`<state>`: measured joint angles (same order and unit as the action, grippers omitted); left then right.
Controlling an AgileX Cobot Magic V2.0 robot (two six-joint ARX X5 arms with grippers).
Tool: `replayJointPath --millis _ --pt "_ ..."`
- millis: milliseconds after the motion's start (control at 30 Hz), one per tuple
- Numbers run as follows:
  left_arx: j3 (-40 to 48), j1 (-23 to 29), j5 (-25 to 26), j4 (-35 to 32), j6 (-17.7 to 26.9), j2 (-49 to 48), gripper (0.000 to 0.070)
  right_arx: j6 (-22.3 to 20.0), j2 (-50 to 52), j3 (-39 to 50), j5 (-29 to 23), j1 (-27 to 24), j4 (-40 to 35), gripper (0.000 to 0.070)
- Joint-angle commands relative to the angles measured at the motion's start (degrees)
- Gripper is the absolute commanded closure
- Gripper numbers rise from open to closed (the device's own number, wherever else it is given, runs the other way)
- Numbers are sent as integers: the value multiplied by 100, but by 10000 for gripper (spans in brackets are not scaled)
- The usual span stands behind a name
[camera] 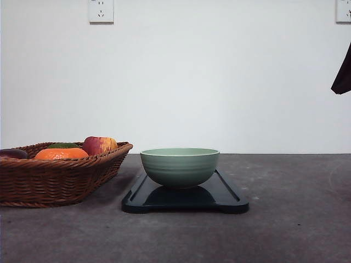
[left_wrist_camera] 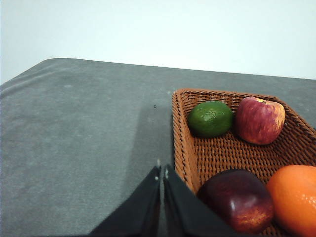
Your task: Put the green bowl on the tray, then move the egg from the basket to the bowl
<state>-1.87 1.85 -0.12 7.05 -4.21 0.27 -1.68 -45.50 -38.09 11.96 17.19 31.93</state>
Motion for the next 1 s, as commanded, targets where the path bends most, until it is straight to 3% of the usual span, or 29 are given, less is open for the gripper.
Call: replayJointPath --millis 0,67,200,433,600,833,967 --pt "114 -2 -13 -66 -15 0 700 -10 54 -37 -10 16 -41 684" --pt "114 -2 -12 -66 -15 0 700 -330 227 -29 -67 -7 -49 684" --pt "114 -2 -11 -66 -15 0 700 -521 638 288 -251 -184 -417 684" --pt "114 0 -11 -66 -15 0 700 -263 1964 1935 -304 -937 -2081 684" --pt "114 0 -11 -66 -15 0 700 -209 3030 2924 -351 -1272 -2867 684" --pt "114 0 -11 -66 -15 0 700 64 4475 3740 -756 -1602 -2757 684" --pt "109 0 -11 -64 -15 -2 700 123 4529 3740 -1024 -1602 -2565 684"
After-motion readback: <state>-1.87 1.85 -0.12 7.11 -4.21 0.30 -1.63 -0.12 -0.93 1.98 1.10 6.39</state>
